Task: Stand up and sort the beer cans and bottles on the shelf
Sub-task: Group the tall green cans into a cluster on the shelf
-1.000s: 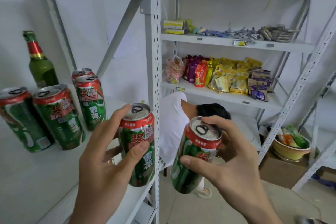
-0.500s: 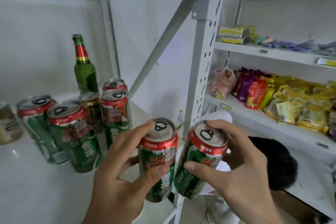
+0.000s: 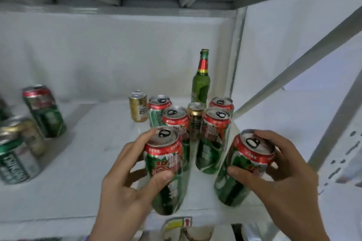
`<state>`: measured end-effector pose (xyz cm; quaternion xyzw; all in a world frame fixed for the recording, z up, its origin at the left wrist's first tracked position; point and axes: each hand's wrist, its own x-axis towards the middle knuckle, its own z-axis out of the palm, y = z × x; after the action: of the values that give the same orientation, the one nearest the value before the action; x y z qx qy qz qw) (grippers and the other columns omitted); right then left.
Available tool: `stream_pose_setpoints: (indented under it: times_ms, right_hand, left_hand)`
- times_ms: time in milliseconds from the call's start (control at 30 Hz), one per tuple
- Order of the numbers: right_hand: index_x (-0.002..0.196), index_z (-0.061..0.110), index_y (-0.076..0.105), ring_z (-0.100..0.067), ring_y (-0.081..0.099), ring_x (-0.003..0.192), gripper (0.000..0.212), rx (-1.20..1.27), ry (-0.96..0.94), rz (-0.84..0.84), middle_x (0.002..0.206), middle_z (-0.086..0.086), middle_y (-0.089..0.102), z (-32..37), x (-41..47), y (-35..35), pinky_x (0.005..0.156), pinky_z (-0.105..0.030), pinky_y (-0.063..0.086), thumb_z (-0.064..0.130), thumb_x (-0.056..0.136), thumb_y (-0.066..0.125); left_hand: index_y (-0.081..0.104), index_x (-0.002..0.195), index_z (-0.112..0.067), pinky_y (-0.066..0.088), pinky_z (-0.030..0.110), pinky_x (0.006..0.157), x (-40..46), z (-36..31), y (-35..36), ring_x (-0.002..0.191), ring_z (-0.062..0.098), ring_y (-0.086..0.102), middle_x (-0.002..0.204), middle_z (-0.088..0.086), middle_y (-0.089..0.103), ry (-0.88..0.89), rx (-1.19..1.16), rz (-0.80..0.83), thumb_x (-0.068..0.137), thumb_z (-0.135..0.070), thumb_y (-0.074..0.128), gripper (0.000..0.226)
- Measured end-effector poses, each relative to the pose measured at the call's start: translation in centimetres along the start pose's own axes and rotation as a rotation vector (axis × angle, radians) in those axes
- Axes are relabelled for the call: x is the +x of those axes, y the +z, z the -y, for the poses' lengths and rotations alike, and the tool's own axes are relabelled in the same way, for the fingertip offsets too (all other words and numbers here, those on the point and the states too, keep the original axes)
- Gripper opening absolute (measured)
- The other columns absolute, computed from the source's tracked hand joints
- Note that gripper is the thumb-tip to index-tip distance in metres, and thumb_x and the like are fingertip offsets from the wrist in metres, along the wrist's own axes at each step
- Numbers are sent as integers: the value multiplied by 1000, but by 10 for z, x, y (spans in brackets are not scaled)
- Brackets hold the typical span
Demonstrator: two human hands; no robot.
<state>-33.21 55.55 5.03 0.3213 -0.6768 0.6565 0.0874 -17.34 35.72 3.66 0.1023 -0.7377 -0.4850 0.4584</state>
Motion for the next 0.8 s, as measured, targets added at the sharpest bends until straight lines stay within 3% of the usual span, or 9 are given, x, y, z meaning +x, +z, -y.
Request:
stream_pose_setpoints:
  times_ms: [100, 233, 367, 533, 667, 800]
  right_hand:
    - [114, 39, 66, -12, 68, 112, 76, 7, 9, -23, 119, 12, 70, -8, 9, 3, 85, -29, 61, 31, 43, 93]
    - [116, 41, 64, -13, 68, 112, 74, -61, -2, -48, 121, 13, 68, -17, 21, 2, 85, -35, 62, 19, 54, 97]
    - [116, 45, 61, -15, 67, 110, 74, -75, 3, -52, 123, 11, 66, -27, 34, 3, 87, -37, 61, 16, 58, 97]
    - [119, 47, 57, -14, 64, 114, 73, -79, -23, -29, 127, 10, 63, -39, 46, 15, 88, -33, 59, 18, 63, 95]
    - [116, 55, 53, -10, 63, 114, 76, -86, -57, -22, 127, 12, 61, -44, 47, 16, 84, -25, 56, 15, 66, 93]
    - [123, 48, 53, -11, 62, 117, 75, -126, -48, 24, 130, 11, 60, -45, 46, 12, 86, -25, 56, 18, 67, 92]
  left_hand:
    - [61, 126, -62, 62, 28, 88, 1, 10, -15, 120, 8, 66, 131, -12, 68, -28, 52, -61, 70, -27, 83, 70]
    - [59, 137, -50, 60, 34, 90, 7, 21, -18, 120, 11, 66, 133, -15, 65, -39, 76, -122, 75, -26, 79, 69]
    - [55, 140, -47, 58, 19, 88, 19, 29, -8, 118, 4, 64, 129, -26, 62, -23, 99, -140, 77, -30, 76, 68]
    - [51, 144, -45, 58, 37, 94, 34, 39, 5, 120, 8, 63, 133, -20, 61, -30, 133, -159, 87, -25, 76, 66]
    - [45, 147, -46, 57, 34, 95, 33, 41, 9, 124, 6, 60, 135, -27, 56, -12, 167, -158, 89, -34, 73, 66]
    - [36, 152, -50, 53, 36, 104, 31, 39, 8, 133, 2, 53, 140, -34, 48, -29, 190, -123, 92, -35, 71, 71]
